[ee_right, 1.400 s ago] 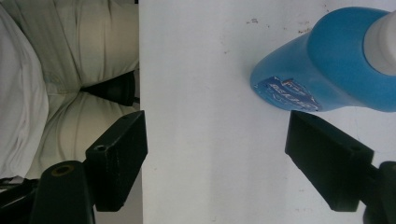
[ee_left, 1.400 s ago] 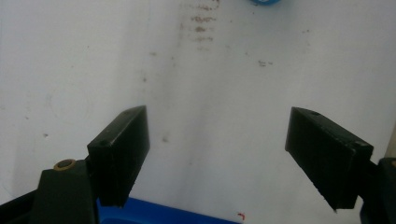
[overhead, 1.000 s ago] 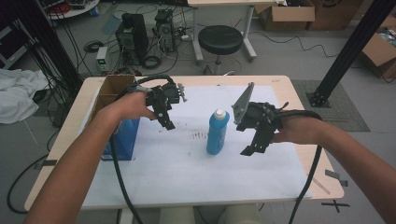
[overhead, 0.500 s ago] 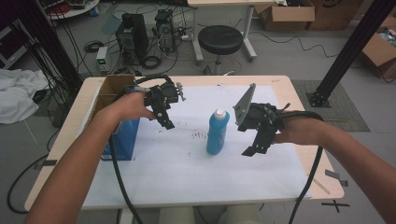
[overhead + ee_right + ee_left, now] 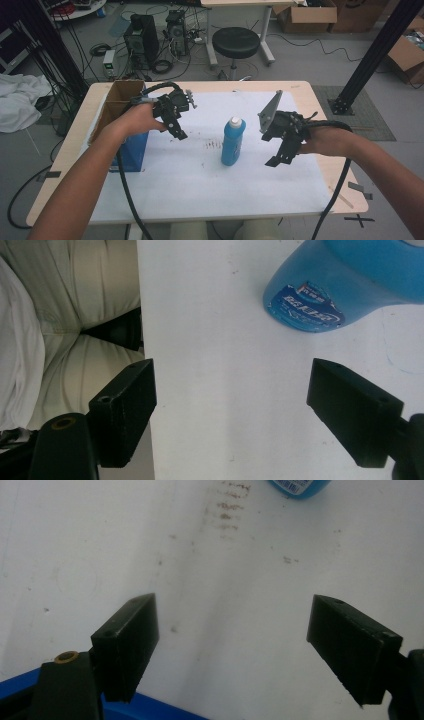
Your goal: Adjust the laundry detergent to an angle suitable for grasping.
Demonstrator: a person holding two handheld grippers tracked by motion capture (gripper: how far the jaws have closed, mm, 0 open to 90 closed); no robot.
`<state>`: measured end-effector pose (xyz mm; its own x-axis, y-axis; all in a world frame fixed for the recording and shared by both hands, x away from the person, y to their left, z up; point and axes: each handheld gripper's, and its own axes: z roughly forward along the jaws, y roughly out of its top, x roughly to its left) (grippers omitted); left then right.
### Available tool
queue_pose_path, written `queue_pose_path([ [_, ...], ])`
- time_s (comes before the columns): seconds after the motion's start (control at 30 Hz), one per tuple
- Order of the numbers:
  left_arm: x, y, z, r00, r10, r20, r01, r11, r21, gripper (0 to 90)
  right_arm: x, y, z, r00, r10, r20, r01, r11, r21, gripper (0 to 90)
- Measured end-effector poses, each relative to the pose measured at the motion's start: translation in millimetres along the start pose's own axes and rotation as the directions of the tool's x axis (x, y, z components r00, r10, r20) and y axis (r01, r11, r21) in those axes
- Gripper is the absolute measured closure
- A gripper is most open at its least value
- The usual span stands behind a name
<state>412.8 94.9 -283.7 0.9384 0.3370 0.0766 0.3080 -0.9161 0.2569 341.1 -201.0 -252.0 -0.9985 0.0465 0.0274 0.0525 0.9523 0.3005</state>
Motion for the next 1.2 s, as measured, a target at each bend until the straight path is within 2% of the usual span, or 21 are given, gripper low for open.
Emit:
queue_pose_path([
  [0.17, -1.8, -2.7, 3.4, 0.9997, -0.024, -0.005, 0.024, 0.9975, -0.066, 21.3, 0.1, -2.5, -1.4, 1.0, 0.003, 0.003, -0.003, 1.0, -0.006, 19.5],
  [0.2, -1.8, -2.7, 3.4, 0.9997, -0.024, -0.005, 0.024, 0.9975, -0.066, 21.3, 0.1, -3.1, -1.5, 1.0, 0.004, 0.003, -0.003, 1.0, -0.01, 19.5],
  [0.23, -2.0, -4.8, 4.6, 0.9991, -0.041, -0.011, 0.04, 0.9939, -0.103, 21.3, 0.1, -3.6, -1.5, 1.0, 0.006, 0.002, -0.006, 1.0, -0.012, 19.5],
  [0.3, -2.2, -7.7, 5.8, 0.998, -0.062, -0.013, 0.059, 0.9884, -0.14, 21.3, 0.1, -5.0, -1.2, 1.0, 0.008, 0.001, -0.008, 1.0, -0.012, 19.5],
  [0.37, -2.5, -11.0, 6.8, 0.9968, -0.077, -0.023, 0.072, 0.9817, -0.176, 21.3, -0.2, -6.5, -0.9, 1.0, 0.009, 0.001, -0.009, 1.0, -0.012, 19.5],
  [0.4, -2.5, -11.0, 6.8, 0.9968, -0.077, -0.023, 0.072, 0.9817, -0.176, 21.3, -0.2, -6.5, -0.9, 1.0, 0.009, 0.001, -0.009, 1.0, -0.012, 19.5],
  [0.43, -2.9, -14.4, 7.7, 0.9942, -0.103, -0.031, 0.094, 0.9722, -0.215, 21.3, -0.3, -8.1, -0.6, 0.9999, 0.014, 0.001, -0.014, 1.0, -0.015, 19.4],
  [0.53, -3.5, -19.5, 7.5, 0.9877, -0.144, -0.06, 0.123, 0.9553, -0.269, 21.4, -0.9, -9.9, -0.3, 0.9999, 0.017, 0.001, -0.017, 1.0, -0.02, 19.4],
  [0.6, -3.7, -22.3, 7.4, 0.9824, -0.177, -0.058, 0.152, 0.9417, -0.3, 21.3, -1.3, -11.0, 0.1, 0.9998, 0.019, 0.001, -0.019, 1.0, -0.021, 19.4],
  [0.7, -6.5, -25.2, 8.5, 0.9766, -0.2, -0.08, 0.163, 0.9305, -0.328, 21.3, -2.2, -12.6, 0.8, 0.9997, 0.023, 0.0, -0.023, 0.999, -0.022, 19.4],
  [0.8, -9.4, -28.2, 10.4, 0.9705, -0.228, -0.078, 0.185, 0.9138, -0.361, 21.2, -3.3, -14.0, 0.9, 0.9997, 0.026, 0.0, -0.026, 0.999, -0.022, 19.4],
  [0.87, -11.6, -29.5, 12.4, 0.968, -0.237, -0.082, 0.191, 0.9097, -0.369, 21.0, -3.8, -14.8, 1.1, 0.9997, 0.026, -0.001, -0.026, 0.999, -0.023, 19.4],
  [1.07, -17.8, -33.3, 17.8, 0.9571, -0.273, -0.095, 0.212, 0.8857, -0.413, 20.9, -5.1, -17.6, 1.9, 0.9995, 0.032, 0.0, -0.032, 0.999, -0.025, 19.4],
  [1.17, -22.3, -34.6, 19.9, 0.9488, -0.298, -0.104, 0.223, 0.8661, -0.447, 20.5, -5.7, -18.7, 2.4, 0.9994, 0.035, 0.003, -0.035, 0.999, -0.024, 19.4],
  [1.2, -23.6, -34.8, 20.7, 0.9484, -0.299, -0.104, 0.223, 0.863, -0.453, 20.5, -5.8, -19.1, 2.7, 0.9994, 0.035, 0.002, -0.035, 0.999, -0.024, 19.4],
])
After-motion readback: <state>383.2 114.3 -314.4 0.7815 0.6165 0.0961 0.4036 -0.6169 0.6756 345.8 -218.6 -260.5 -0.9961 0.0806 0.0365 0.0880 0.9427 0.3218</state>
